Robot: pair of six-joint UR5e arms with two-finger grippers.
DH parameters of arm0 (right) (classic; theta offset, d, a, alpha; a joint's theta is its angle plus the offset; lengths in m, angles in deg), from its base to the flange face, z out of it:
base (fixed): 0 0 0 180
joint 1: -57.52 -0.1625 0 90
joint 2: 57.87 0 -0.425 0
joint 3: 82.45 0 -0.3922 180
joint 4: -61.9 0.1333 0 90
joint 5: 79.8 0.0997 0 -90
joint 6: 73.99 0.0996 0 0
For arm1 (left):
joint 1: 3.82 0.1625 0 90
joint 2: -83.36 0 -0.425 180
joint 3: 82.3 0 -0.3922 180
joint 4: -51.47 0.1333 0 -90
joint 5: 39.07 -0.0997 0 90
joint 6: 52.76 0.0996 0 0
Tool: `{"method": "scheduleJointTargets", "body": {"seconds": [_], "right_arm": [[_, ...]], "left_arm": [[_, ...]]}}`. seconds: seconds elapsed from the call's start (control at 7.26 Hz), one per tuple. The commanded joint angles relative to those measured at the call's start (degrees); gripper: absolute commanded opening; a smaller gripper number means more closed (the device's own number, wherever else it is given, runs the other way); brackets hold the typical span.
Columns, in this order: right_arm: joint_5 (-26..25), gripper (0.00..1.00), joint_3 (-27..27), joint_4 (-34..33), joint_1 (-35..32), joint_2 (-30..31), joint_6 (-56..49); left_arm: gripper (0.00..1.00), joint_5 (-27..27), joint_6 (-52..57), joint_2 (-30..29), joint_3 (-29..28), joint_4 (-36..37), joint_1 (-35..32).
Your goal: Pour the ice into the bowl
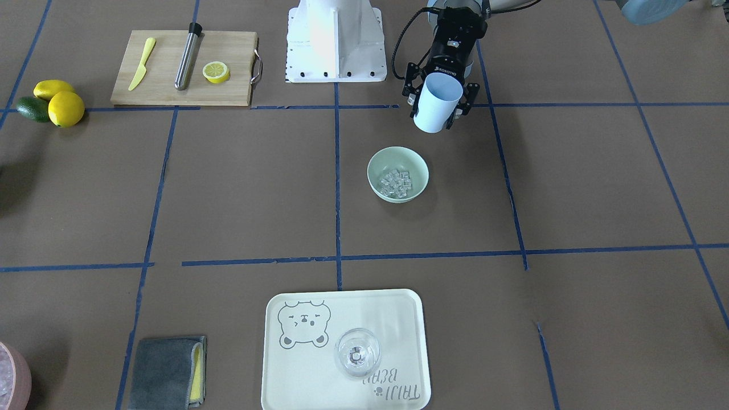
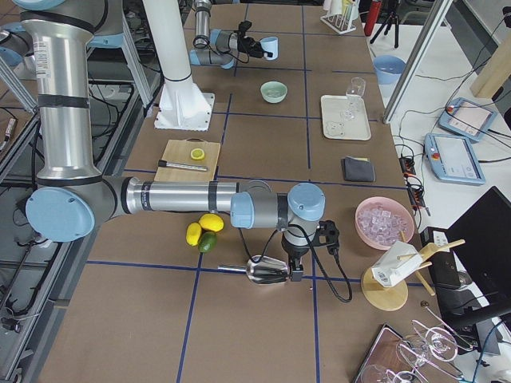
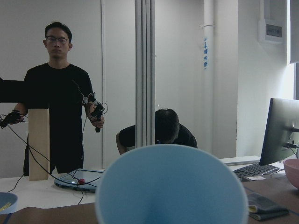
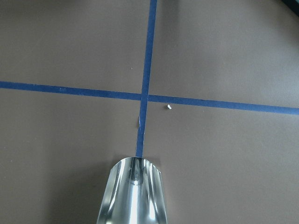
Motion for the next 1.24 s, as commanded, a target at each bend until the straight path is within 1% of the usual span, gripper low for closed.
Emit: {"method": "scheduleJointTargets", "body": {"seconds": [0.0,0.28,0.41,0.55,0.69,0.83,0.96,1.1], "right_arm": [[0.0,1.0,-0.11,0.0,0.0,0.0,-0.03],[0.0,1.0,-0.11,0.0,-0.09,0.52,-0.03],[0.0,1.0,-0.2,0.0,-0.18,0.53,-0.03],[-0.09,1.0,-0.2,0.0,-0.26,0.62,-0.03],[-0.09,1.0,-0.2,0.0,-0.26,0.62,-0.03],[-0.09,1.0,-0.2,0.0,-0.26,0.53,-0.11],[-0.09,1.0,-0.29,0.09,-0.26,0.53,-0.11],[-0.09,1.0,-0.29,0.09,-0.35,0.44,-0.11]], "left_arm": [[0.0,-0.93,-1.0,2.18,0.24,0.36,0.13],[0.0,-0.93,-1.18,7.62,0.24,0.27,-0.13],[0.0,-0.93,-3.87,9.47,0.24,0.09,-0.13],[0.0,-0.84,-4.51,13.49,0.24,0.09,-0.13],[0.0,0.81,-4.52,18.67,0.32,-1.47,-0.22],[0.0,6.83,-3.99,23.42,1.8,-4.71,-0.3],[0.0,11.85,-3.82,27.38,5.91,-4.92,-0.3],[0.0,17.04,-1.03,31.77,8.56,-4.92,-0.39]]}}
